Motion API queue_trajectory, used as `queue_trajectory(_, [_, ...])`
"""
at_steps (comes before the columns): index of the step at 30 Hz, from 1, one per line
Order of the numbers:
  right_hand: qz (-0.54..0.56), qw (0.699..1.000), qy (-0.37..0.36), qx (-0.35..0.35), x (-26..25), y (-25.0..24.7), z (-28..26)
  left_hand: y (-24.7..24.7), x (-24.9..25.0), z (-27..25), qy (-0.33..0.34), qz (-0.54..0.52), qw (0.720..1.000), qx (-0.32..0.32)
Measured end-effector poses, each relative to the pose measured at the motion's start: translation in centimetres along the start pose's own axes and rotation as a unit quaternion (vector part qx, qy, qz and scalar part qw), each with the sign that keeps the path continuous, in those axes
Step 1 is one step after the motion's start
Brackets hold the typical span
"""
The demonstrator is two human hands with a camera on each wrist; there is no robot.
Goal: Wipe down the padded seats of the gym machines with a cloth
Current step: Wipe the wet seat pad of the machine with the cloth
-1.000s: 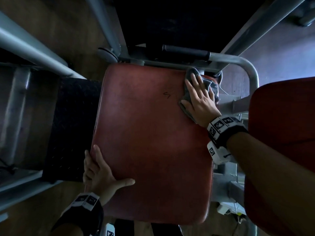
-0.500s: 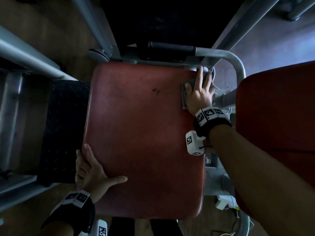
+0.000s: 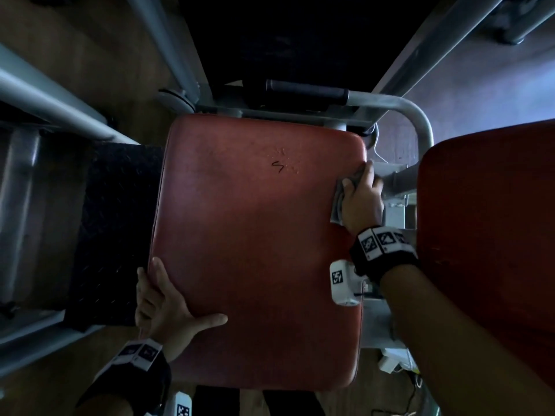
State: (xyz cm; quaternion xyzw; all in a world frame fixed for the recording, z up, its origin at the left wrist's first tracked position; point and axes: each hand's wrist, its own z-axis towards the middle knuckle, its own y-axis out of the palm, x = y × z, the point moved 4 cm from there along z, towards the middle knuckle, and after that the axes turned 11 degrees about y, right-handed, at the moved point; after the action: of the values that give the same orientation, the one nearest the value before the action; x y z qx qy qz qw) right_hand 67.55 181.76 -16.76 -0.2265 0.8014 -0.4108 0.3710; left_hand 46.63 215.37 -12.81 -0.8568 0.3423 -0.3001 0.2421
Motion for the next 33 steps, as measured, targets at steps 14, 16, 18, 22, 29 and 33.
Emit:
queue_trajectory(14, [0.057, 0.998, -0.012, -0.035, 0.7, -0.4, 0.1, 0.1, -0.3, 0.4, 0.014, -0.029, 0.999, 0.028])
queue_trajectory(16, [0.071, 0.997, 0.008, -0.028, -0.6, -0.6, 1.4, 0.0, -0.3, 0.4, 0.017, -0.031, 0.999, 0.027])
queue_trajectory(18, [0.04, 0.999, -0.023, -0.009, -2.6, -0.9, 2.9, -0.1, -0.3, 0.4, 0.017, -0.032, 0.999, 0.021])
queue_trajectory(22, [-0.07, 0.991, -0.114, -0.016, -6.5, -0.5, 5.6, -0.2, -0.2, 0.3, 0.024, -0.046, 0.999, 0.006])
queue_trajectory(29, [-0.216, 0.932, -0.286, -0.061, -12.1, 1.0, 5.7, -0.3, 0.0, 0.2, 0.018, -0.049, 0.999, -0.007])
queue_trajectory(33, [-0.234, 0.907, -0.336, -0.102, -13.3, 1.5, 5.5, -0.3, 0.0, 0.2, 0.019, -0.052, 0.998, -0.007])
